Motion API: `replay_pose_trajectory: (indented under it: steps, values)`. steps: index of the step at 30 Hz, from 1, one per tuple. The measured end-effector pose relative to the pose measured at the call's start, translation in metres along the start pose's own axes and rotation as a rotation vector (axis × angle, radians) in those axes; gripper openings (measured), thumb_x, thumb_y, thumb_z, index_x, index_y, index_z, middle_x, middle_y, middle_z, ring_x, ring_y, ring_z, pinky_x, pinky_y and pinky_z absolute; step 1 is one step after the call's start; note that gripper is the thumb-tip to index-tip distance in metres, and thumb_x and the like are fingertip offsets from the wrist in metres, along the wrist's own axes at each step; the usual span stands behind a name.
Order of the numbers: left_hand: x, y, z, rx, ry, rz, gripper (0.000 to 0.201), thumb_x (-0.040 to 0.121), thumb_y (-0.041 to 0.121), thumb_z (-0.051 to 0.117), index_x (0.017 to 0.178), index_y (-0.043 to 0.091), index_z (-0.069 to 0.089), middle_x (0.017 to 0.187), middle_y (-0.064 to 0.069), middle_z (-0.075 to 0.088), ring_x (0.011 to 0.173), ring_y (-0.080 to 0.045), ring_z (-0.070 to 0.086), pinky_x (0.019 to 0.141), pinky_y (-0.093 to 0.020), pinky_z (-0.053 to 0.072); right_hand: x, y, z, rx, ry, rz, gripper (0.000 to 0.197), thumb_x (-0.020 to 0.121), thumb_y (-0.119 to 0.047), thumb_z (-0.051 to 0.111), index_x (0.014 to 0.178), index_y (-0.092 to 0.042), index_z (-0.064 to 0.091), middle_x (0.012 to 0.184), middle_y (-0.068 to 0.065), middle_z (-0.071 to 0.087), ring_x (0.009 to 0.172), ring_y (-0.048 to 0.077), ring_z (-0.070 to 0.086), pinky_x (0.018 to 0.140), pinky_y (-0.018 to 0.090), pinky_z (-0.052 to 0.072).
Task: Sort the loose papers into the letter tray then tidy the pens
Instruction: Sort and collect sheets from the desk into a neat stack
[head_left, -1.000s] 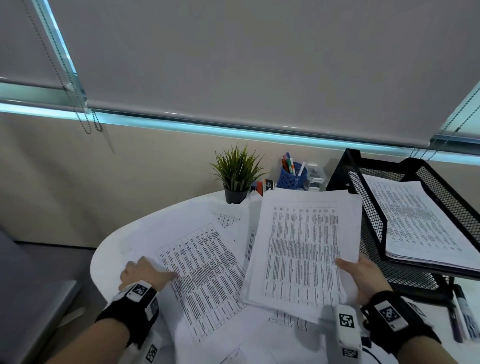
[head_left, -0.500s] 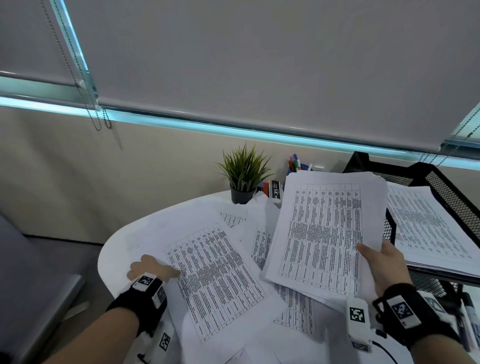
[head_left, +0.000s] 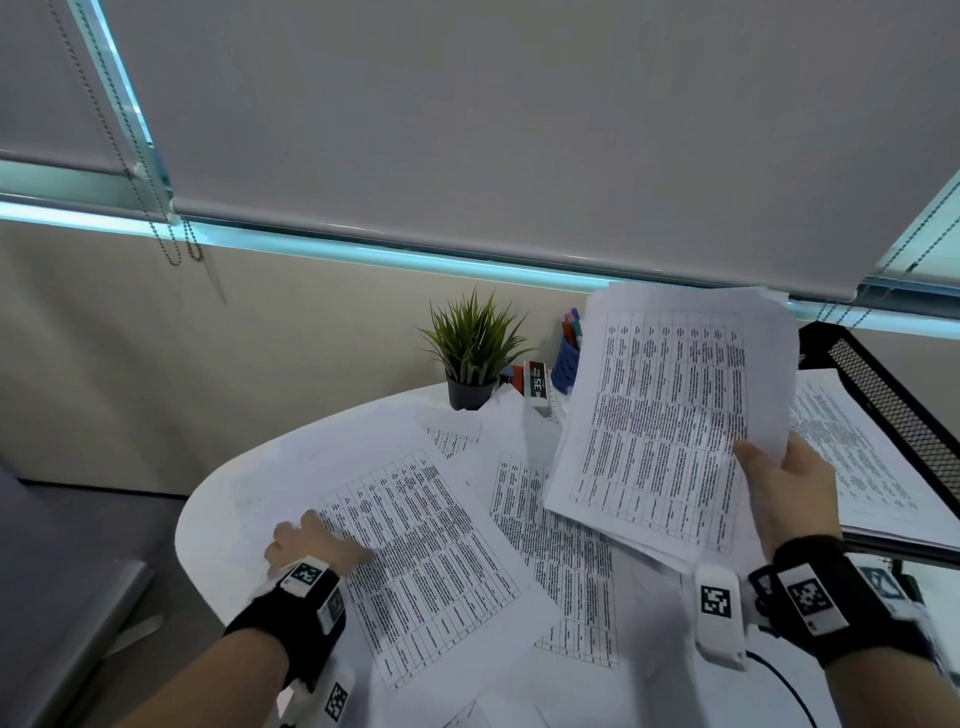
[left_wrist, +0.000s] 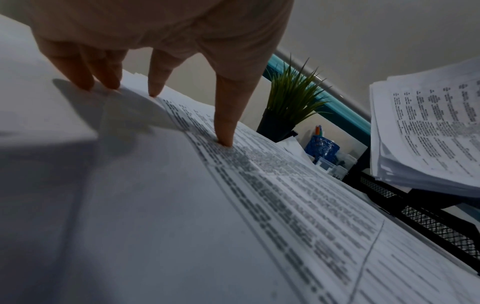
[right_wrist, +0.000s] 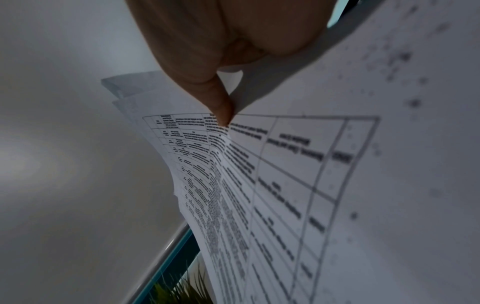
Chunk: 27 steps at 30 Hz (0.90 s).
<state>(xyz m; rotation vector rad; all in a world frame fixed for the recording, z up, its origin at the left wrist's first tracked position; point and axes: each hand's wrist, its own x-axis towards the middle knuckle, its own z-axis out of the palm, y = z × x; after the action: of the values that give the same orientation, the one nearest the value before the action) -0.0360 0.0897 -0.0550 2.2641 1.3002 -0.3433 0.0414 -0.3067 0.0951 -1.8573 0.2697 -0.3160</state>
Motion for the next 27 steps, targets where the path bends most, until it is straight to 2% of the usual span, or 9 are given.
replay_pose_trajectory:
  steps: [2, 8, 11, 13, 16, 18, 20, 24, 27]
  values:
    - [0.001, -0.001, -0.004, -0.006, -0.012, 0.008, 0.085, 0.048, 0.046, 0.086, 0.118, 0.016, 0.048, 0.125, -0.014, 0.038, 0.117, -0.033, 0.040, 0.094, -0.043, 0.041, 0.002, -0.003, 0.001, 0.004, 0.014, -0.014, 0.024, 0.090, -0.013, 0.057, 0.113, -0.018, 0.063, 0.106, 0.011, 0.067, 0.100, 0.032, 0.063, 0.094, 0.054, 0.048]
    - [-0.002, 0.002, -0.005, -0.043, -0.099, 0.070, 0.073, 0.057, 0.036, 0.082, 0.115, 0.010, 0.046, 0.117, -0.014, 0.043, 0.102, -0.030, 0.052, 0.087, -0.038, 0.050, -0.003, -0.005, 0.012, 0.082, -0.038, -0.006, 0.032, 0.092, -0.006, 0.055, 0.123, -0.011, 0.058, 0.105, 0.007, 0.065, 0.102, 0.027, 0.061, 0.094, 0.041, 0.046]
    - [-0.007, 0.008, 0.000, -0.083, -0.170, 0.132, 0.078, 0.062, 0.036, 0.079, 0.124, 0.008, 0.040, 0.124, -0.016, 0.045, 0.090, -0.023, 0.051, 0.069, -0.028, 0.048, -0.006, 0.001, 0.020, 0.087, -0.070, 0.012, 0.032, 0.092, -0.005, 0.055, 0.124, -0.011, 0.058, 0.102, 0.005, 0.064, 0.101, 0.025, 0.060, 0.091, 0.036, 0.045]
    - [-0.011, 0.011, 0.006, -0.152, -0.203, 0.161, 0.084, 0.062, 0.032, 0.081, 0.129, 0.005, 0.038, 0.129, -0.019, 0.043, 0.094, -0.025, 0.051, 0.063, -0.027, 0.045, -0.008, 0.003, 0.025, 0.093, -0.085, 0.036, 0.031, 0.092, -0.004, 0.055, 0.122, -0.010, 0.058, 0.097, 0.002, 0.064, 0.101, 0.026, 0.059, 0.090, 0.036, 0.044]
    - [-0.021, 0.015, 0.014, -0.244, -0.217, 0.230, 0.108, 0.059, 0.032, 0.085, 0.144, 0.006, 0.024, 0.139, -0.020, 0.035, 0.120, -0.032, 0.045, 0.086, -0.036, 0.049, -0.010, 0.006, 0.027, 0.081, -0.099, 0.054, 0.026, 0.091, -0.003, 0.056, 0.114, -0.014, 0.060, 0.093, 0.003, 0.065, 0.098, 0.029, 0.060, 0.092, 0.041, 0.047]
    - [-0.028, 0.017, 0.020, -0.302, -0.258, 0.298, 0.114, 0.059, 0.032, 0.086, 0.148, 0.009, 0.018, 0.146, -0.018, 0.029, 0.126, -0.032, 0.042, 0.101, -0.042, 0.042, -0.011, 0.008, 0.027, 0.078, -0.108, 0.062, 0.022, 0.091, -0.004, 0.056, 0.108, -0.017, 0.061, 0.096, 0.009, 0.066, 0.098, 0.033, 0.061, 0.094, 0.048, 0.048]
    - [-0.033, 0.018, 0.021, -0.345, -0.276, 0.346, 0.106, 0.063, 0.029, 0.084, 0.147, 0.012, 0.022, 0.149, -0.014, 0.028, 0.124, -0.029, 0.047, 0.104, -0.041, 0.040, -0.010, 0.009, 0.024, 0.079, -0.103, 0.069, 0.024, 0.091, -0.004, 0.056, 0.111, -0.016, 0.062, 0.098, 0.010, 0.066, 0.099, 0.033, 0.062, 0.094, 0.050, 0.048]
    - [-0.034, 0.011, 0.018, -0.174, -0.065, 0.302, 0.092, 0.069, 0.033, 0.077, 0.145, 0.014, 0.029, 0.147, -0.011, 0.035, 0.131, -0.028, 0.039, 0.106, -0.038, 0.037, -0.009, 0.010, 0.017, 0.082, -0.089, 0.057, 0.031, 0.091, -0.003, 0.055, 0.122, -0.008, 0.059, 0.104, 0.012, 0.066, 0.099, 0.032, 0.062, 0.095, 0.047, 0.047]
    - [-0.032, 0.008, 0.022, -0.329, -0.128, 0.318, 0.096, 0.070, 0.026, 0.079, 0.147, 0.009, 0.023, 0.150, -0.013, 0.029, 0.136, -0.029, 0.033, 0.110, -0.042, 0.033, -0.010, 0.014, 0.013, 0.103, -0.101, 0.055, 0.032, 0.091, -0.001, 0.055, 0.122, -0.008, 0.058, 0.099, 0.005, 0.067, 0.094, 0.024, 0.063, 0.093, 0.043, 0.047]
